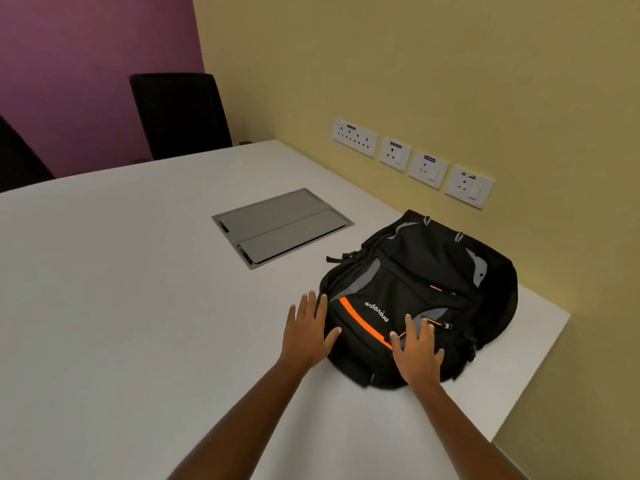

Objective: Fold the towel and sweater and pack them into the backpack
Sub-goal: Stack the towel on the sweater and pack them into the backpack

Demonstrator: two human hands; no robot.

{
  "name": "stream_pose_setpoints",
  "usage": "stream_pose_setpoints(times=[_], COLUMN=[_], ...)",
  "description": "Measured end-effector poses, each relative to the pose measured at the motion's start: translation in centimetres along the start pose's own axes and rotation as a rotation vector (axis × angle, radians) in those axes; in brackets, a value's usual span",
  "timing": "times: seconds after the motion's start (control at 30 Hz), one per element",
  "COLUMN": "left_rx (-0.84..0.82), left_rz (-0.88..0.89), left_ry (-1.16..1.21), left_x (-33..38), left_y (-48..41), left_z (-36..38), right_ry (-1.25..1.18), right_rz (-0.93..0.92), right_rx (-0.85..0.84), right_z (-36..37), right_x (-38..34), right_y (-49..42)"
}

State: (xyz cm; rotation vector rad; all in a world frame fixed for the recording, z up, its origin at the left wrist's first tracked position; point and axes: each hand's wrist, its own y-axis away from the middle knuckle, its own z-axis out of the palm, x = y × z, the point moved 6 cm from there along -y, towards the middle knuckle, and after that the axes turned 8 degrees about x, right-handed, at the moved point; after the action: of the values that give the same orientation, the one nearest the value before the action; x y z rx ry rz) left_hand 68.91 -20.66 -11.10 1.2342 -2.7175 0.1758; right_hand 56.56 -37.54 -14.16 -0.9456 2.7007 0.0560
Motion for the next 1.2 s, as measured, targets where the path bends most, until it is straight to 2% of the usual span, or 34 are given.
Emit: stream_pose_setpoints(times=[0.17,0.37,0.5,0.6,0.87,1.07,1.2], left_rx=[-0.022,-0.034,-0.066,-0.112,-0.114,-0.092,0.003], left_rz=[-0.092,-0.128,-0.177,-0.236,-0.463,-0.539,-0.537], left_ry=[0.014,-0.065,-0.136,-0.134,0.182,0.328,0.366], left_x=[2.3,3.9,3.4,2.6,0.5,-0.7,-0.9], left_y=[-5.4,-10.8,-13.8,-15.3,-16.8,-16.2,-15.4], left_z=[2.1,3.9,4.9,5.9,7.4,7.3,6.1], right_ry=[0.065,0.131,0.065,-0.111,-0.508,-0.503,-0.562], right_rz=[0.017,0.148,0.242,0.318,0.427,0.422,0.434], right_rx=[0.036,0.080,0.094,0.120,0.145,0.221,0.230], right_z=[-0.3,-0.7,-0.3,0.4,2.1,0.8,-0.5], right_x=[3.4,8.7,11.1,12.2,13.5,13.7,13.6], right_y=[-5.2,-10.2,-12.1,-13.1,-14.2,-15.2,-16.0])
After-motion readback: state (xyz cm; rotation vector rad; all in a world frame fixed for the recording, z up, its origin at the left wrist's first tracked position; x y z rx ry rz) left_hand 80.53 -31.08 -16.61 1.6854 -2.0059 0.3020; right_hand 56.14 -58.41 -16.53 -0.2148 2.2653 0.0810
